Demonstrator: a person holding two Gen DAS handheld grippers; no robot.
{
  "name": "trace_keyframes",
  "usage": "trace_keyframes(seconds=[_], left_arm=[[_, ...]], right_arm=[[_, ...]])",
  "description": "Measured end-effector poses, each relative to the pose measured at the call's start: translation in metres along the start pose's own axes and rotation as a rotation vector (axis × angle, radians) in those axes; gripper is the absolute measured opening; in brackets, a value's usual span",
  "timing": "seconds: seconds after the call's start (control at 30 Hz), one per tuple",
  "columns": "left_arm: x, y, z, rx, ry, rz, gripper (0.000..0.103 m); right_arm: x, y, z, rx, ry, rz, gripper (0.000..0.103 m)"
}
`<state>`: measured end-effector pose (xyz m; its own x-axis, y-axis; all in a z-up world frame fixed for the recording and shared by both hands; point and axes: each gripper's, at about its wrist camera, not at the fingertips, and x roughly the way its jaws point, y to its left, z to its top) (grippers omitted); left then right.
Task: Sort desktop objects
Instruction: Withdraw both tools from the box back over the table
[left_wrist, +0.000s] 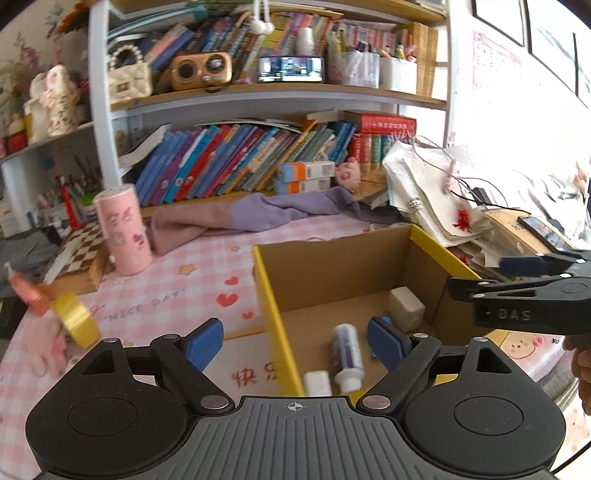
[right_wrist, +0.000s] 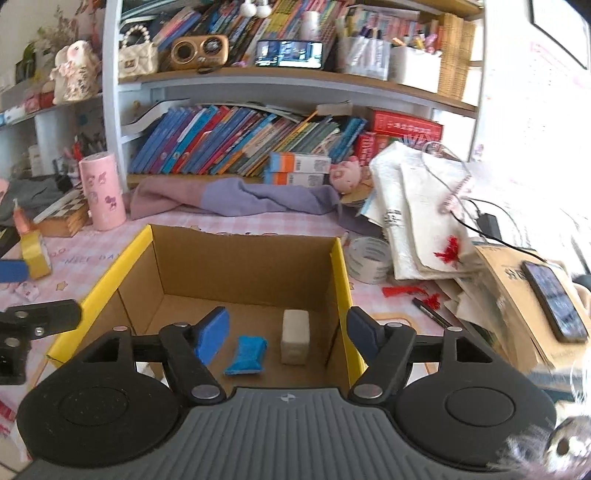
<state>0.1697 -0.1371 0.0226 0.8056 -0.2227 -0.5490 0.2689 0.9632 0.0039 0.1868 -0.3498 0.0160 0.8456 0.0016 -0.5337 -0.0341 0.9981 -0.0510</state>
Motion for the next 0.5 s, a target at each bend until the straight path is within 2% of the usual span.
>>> trace_keyframes(seconds=[0.23,0.5], left_arm=[[-0.020,0.024,-0.021,-0.045,0.001,-0.014,0.090],[-0.038,0.042,-0.044,0.007,0.054,-0.065,0.091]], right_arm=[[-0.028,0.017,-0.022,0.077,0.004,-0.090,0.075],[-0.050,0.046,-0.055,0.179,0.087,-0.154,0.075]])
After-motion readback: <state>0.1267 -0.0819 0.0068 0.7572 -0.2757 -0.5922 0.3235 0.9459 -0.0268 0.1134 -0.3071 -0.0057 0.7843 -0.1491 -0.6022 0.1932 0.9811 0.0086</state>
